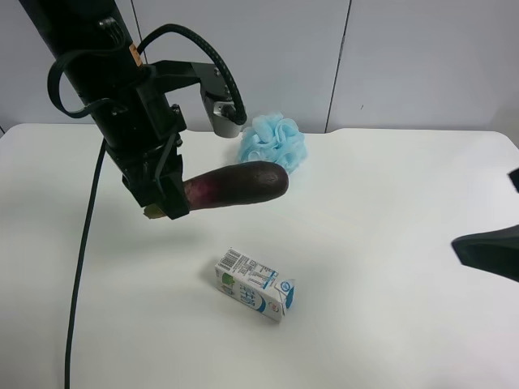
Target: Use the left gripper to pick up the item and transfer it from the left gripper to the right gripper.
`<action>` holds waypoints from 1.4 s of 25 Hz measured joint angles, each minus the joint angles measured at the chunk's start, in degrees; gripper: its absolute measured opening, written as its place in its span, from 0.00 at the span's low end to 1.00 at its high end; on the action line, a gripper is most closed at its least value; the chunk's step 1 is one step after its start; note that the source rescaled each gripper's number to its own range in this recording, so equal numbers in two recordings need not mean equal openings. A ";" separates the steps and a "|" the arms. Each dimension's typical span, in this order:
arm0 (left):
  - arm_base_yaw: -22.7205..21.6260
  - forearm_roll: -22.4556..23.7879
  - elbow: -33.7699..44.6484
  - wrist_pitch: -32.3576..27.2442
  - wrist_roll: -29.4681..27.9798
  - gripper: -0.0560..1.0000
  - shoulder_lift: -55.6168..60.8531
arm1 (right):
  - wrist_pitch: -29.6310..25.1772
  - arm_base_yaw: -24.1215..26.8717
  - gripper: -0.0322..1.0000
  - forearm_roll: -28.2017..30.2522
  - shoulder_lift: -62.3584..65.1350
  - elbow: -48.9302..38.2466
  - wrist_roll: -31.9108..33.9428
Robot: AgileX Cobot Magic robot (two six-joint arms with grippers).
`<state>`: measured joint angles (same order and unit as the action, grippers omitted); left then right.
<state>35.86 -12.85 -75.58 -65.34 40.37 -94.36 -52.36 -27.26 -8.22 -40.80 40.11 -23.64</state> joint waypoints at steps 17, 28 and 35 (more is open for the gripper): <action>0.00 -0.12 0.00 -0.40 6.93 0.06 0.00 | 17.58 -14.61 1.00 -8.45 -25.07 6.62 -17.59; 0.00 -2.24 -4.98 -3.11 8.03 0.06 0.00 | 20.62 -14.61 1.00 -20.52 -25.88 6.62 -30.25; 0.07 -4.89 -5.97 -4.31 11.16 0.06 0.00 | 23.68 -14.61 1.00 -20.93 -25.94 6.62 -31.52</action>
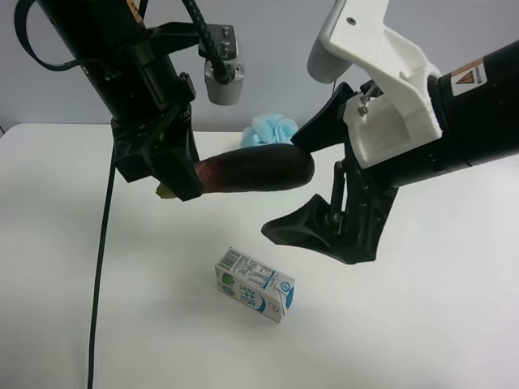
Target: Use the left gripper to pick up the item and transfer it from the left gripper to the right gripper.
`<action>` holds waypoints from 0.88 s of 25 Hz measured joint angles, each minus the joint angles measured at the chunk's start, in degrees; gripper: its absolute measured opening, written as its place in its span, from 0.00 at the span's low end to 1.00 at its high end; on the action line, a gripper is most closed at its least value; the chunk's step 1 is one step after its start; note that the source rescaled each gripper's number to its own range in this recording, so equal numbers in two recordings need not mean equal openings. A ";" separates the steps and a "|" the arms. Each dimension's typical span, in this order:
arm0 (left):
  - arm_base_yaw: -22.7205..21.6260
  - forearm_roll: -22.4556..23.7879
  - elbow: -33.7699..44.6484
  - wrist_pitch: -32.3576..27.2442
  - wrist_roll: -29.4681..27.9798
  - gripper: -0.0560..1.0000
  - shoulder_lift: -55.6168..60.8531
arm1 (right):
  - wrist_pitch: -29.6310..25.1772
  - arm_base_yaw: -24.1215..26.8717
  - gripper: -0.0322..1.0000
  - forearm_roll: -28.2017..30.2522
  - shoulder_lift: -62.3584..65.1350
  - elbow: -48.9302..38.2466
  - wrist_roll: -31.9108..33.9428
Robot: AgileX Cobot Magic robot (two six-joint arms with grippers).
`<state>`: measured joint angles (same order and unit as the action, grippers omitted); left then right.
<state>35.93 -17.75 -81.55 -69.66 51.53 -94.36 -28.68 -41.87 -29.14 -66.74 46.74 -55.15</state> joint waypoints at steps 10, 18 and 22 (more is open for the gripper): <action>0.00 -3.70 0.00 0.00 7.25 0.06 0.00 | 1.33 0.00 1.00 -0.65 -0.13 0.00 -0.20; 0.00 -6.07 0.00 0.81 11.49 0.06 0.00 | 3.57 0.00 1.00 -5.11 -5.21 0.13 -0.60; 0.00 -5.16 0.00 0.81 11.63 0.06 0.00 | 4.56 0.00 0.95 -7.34 -5.71 0.18 -1.75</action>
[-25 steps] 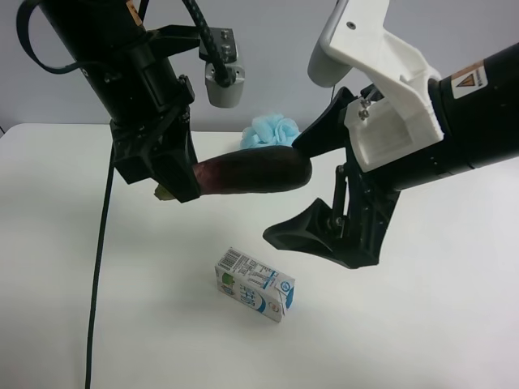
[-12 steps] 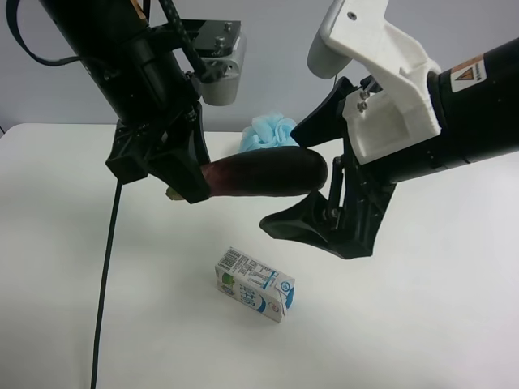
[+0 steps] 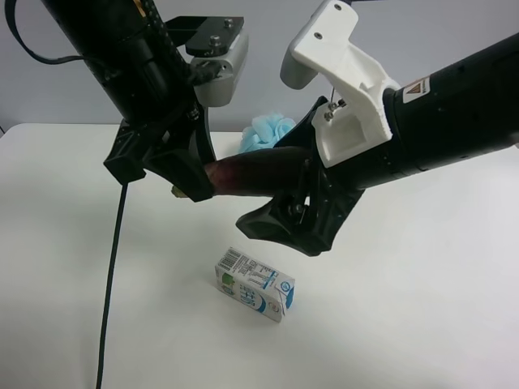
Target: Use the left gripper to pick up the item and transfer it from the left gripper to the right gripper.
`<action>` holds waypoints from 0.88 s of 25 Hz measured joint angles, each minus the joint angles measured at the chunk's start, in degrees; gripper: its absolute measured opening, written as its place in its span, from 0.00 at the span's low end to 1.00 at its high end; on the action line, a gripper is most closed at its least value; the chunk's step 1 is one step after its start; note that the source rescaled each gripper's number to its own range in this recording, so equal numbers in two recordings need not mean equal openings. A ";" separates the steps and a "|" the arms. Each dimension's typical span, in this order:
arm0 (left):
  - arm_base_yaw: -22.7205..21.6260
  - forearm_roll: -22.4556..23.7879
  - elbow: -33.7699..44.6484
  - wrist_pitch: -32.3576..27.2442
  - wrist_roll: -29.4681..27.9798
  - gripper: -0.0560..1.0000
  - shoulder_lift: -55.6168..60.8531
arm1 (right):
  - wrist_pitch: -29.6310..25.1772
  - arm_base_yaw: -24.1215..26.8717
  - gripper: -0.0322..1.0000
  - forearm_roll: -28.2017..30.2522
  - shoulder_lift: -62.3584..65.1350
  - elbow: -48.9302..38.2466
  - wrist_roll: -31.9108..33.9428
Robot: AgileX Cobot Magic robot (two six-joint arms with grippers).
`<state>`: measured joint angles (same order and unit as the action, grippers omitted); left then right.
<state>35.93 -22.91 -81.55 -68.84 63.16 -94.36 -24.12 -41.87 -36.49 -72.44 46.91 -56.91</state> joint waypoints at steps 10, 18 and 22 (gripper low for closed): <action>0.00 -0.11 0.00 1.10 0.20 0.06 0.00 | 1.49 0.00 0.06 -3.13 -0.25 0.00 -1.46; 0.00 0.01 0.00 1.67 3.21 0.07 0.00 | 1.53 0.00 0.04 -3.17 -0.36 0.00 -1.48; 0.00 -3.97 0.00 2.77 7.81 0.67 0.00 | 1.63 0.00 0.03 -3.17 -0.47 0.00 -1.48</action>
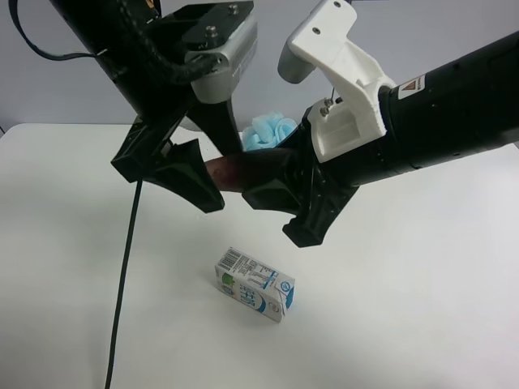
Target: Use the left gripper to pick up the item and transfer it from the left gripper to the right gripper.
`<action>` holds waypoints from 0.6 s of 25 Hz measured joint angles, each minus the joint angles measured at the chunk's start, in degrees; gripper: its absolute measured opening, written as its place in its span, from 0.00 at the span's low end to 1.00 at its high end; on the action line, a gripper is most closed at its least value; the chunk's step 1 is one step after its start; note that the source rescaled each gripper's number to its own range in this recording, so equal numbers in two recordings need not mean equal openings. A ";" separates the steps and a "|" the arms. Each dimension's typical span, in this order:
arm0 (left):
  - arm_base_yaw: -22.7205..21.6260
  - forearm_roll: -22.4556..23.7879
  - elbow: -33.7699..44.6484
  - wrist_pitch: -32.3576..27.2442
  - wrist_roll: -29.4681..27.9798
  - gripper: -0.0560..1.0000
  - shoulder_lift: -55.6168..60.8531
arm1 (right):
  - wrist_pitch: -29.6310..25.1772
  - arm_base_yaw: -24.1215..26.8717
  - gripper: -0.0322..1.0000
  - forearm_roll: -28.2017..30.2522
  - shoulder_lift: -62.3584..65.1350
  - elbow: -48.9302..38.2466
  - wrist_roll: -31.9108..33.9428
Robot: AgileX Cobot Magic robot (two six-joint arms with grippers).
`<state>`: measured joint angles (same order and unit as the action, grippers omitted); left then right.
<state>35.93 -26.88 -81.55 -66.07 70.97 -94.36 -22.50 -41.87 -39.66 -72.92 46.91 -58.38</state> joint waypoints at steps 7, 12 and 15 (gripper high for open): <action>0.00 -4.71 0.00 1.89 0.90 0.99 0.00 | 0.29 0.00 0.03 0.00 0.00 0.00 0.00; 0.00 -3.65 0.00 2.84 -0.14 0.99 0.42 | 0.29 0.00 0.03 0.00 0.00 0.00 0.00; -0.18 0.78 0.00 2.84 -0.58 0.99 1.68 | 0.29 0.00 0.03 0.00 0.00 0.00 0.00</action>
<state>35.75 -26.09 -81.55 -63.23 70.39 -92.68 -22.20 -41.87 -39.66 -72.92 46.91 -58.38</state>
